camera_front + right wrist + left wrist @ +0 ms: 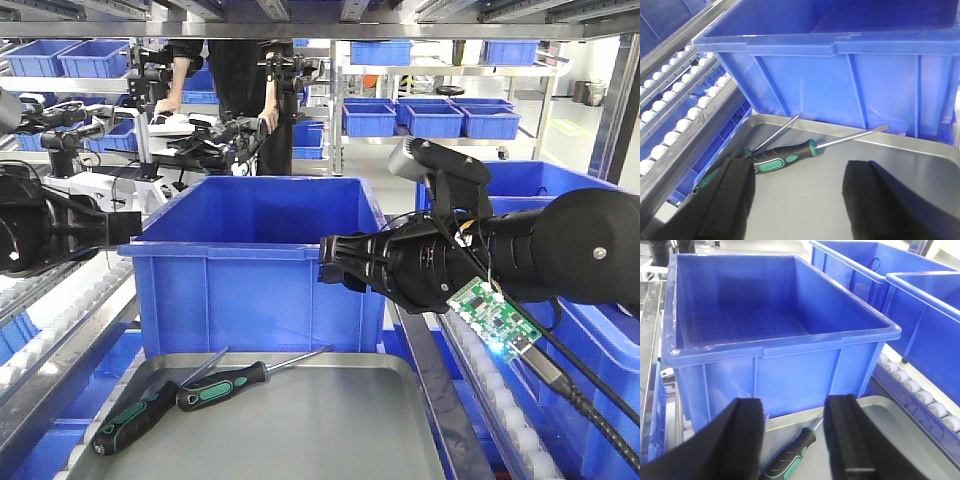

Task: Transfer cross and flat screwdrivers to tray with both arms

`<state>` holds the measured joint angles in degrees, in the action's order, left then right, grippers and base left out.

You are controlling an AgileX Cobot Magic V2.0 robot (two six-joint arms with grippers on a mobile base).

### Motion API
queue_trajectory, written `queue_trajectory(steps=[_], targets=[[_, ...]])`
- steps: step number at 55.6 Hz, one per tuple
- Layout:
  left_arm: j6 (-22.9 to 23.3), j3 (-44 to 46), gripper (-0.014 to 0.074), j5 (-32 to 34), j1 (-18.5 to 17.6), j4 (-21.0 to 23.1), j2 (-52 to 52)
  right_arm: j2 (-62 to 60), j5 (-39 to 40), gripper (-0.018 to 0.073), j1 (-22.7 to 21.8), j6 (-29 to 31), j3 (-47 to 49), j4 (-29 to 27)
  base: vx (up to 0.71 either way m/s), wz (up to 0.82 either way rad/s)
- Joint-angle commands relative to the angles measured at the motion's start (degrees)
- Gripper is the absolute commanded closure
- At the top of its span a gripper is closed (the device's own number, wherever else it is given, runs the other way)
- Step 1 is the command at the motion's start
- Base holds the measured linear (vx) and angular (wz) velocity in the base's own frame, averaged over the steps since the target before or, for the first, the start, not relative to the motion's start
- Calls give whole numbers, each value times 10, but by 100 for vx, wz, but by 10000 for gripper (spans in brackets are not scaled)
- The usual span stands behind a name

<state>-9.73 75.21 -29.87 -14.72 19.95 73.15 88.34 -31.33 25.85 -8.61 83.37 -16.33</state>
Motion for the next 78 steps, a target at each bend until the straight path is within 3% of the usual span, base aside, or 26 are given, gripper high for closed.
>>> queue_trajectory(steps=[1,6,11,17,28,38,46,50,78], targets=[[2,5,260,44,-1,-33,-35,-23,49,114,-3,1,19,-5,0,0],[6,-49,332,78,-1,-86,-88,-23,49,121,-3,1,19,-5,0,0],[7,-153,461,141,15,-138,-169,-23,49,121,-3,1,19,-5,0,0],[7,-304,600,222,62,-142,-277,-23,49,121,-3,1,19,-5,0,0],[7,-532,603,272,113,-142,-438,-23,47,121,-3,1,19,-5,0,0],[26,-680,603,307,119,-142,-590,-23,46,121,-3,1,19,-5,0,0],[53,-754,603,331,119,-141,-700,-23,46,121,-3,1,19,-5,0,0],[55,-752,603,289,119,-141,-750,-23,47,121,-3,1,19,-5,0,0],[55,-752,602,287,119,-141,-720,-23,45,121,-3,1,19,-7,0,0]])
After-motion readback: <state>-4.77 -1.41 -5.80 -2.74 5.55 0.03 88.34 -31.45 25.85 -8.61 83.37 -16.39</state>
